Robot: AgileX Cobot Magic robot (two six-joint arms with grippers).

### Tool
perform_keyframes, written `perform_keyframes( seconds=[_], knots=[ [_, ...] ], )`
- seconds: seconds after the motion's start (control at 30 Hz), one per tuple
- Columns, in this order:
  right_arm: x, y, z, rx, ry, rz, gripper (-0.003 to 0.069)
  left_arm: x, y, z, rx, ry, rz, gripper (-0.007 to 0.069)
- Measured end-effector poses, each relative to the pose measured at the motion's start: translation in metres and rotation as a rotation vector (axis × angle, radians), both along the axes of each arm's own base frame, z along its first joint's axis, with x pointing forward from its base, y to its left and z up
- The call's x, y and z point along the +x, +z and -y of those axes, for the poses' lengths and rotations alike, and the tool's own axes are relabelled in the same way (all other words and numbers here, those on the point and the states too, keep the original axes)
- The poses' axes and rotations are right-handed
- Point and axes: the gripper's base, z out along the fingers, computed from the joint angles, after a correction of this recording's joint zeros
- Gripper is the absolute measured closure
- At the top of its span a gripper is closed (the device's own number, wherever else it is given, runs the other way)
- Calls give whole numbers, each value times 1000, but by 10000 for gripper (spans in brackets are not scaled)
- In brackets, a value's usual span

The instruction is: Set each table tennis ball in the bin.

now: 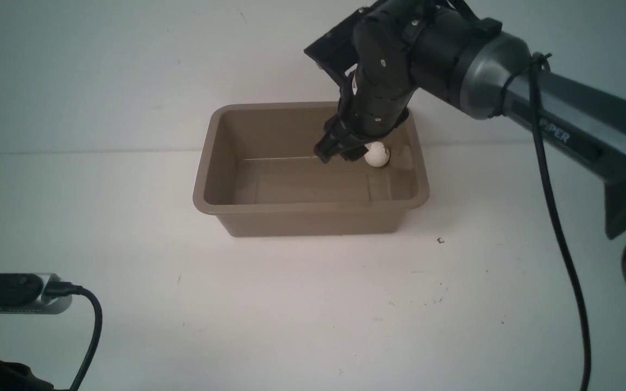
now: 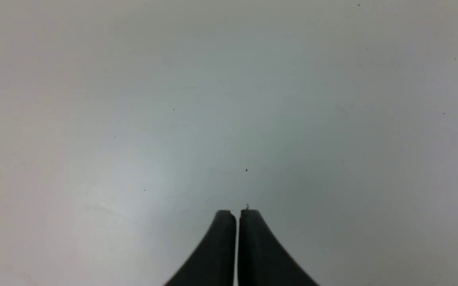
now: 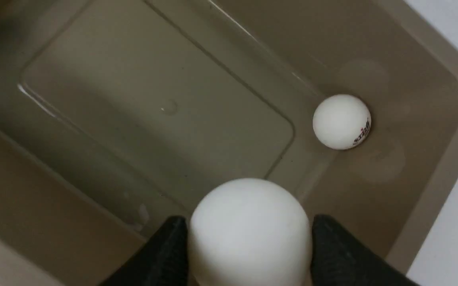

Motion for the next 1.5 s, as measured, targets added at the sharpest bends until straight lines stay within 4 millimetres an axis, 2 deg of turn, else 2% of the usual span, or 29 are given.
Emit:
perform_keyframes(
  seconds=[0.27,0.4,0.73,0.87,0.97,1.07,1.1,1.13,1.17,1.2,1.27,1.3,1.43,1.5],
  knots=[
    [8,-32,-2,6,-12,-70,299,0,0,0,0,0,0,629],
    [10,-40,-4,5,-13,-85,288,0,0,0,0,0,0,629],
    [9,-40,-4,10,-17,-86,237,0,0,0,0,0,0,629],
    [7,-30,-2,13,-20,-75,240,0,0,0,0,0,0,629],
    [4,-9,3,7,-19,-30,278,0,0,0,0,0,0,629],
    [-6,33,14,-4,-24,57,398,0,0,0,-3,1,0,629],
    [-10,48,18,-3,-26,86,443,0,0,0,-3,1,0,629],
    [-23,82,29,4,-36,148,553,0,0,0,-4,1,0,629],
    [-30,98,35,9,-42,172,601,0,0,0,-4,1,0,629],
    [-36,109,39,14,-46,188,615,0,0,0,-4,1,0,629],
    [-59,147,55,34,-64,237,660,0,0,0,-4,1,0,629],
    [-68,160,61,46,-69,252,666,0,0,0,-4,1,0,629],
    [-95,195,78,79,-80,301,673,0,0,0,-4,1,-1,629],
    [-101,201,82,83,-78,312,673,0,0,0,-4,1,-1,629]
  ],
)
